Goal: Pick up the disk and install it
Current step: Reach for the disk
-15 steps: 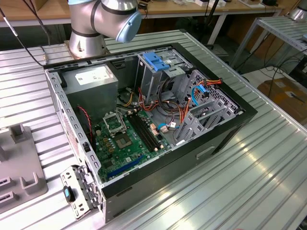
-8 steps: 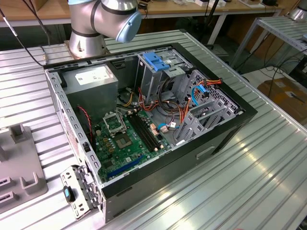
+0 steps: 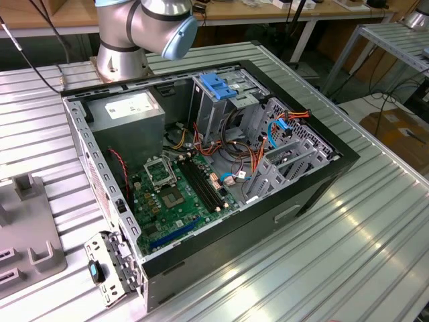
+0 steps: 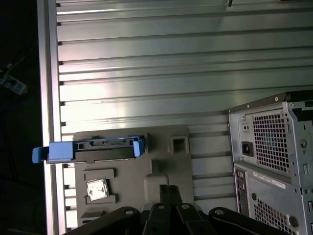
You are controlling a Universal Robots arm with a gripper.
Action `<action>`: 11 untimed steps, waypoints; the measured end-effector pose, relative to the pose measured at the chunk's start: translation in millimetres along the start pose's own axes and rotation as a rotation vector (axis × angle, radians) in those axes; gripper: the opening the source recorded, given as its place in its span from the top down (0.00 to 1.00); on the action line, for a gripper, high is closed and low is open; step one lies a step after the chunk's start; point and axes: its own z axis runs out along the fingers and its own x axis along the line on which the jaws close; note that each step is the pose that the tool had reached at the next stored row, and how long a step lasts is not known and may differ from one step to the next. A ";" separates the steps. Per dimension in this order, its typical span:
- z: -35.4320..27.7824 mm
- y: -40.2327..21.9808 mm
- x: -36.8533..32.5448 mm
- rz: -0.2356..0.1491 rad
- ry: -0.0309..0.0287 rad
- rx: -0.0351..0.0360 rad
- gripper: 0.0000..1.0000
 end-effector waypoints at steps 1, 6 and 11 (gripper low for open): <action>0.4 0.1 0.4 0.000 0.0001 0.0000 0.89; 3.2 5.2 15.3 0.000 0.0000 0.0002 0.89; 6.1 10.1 32.3 0.000 -0.0001 0.0013 0.89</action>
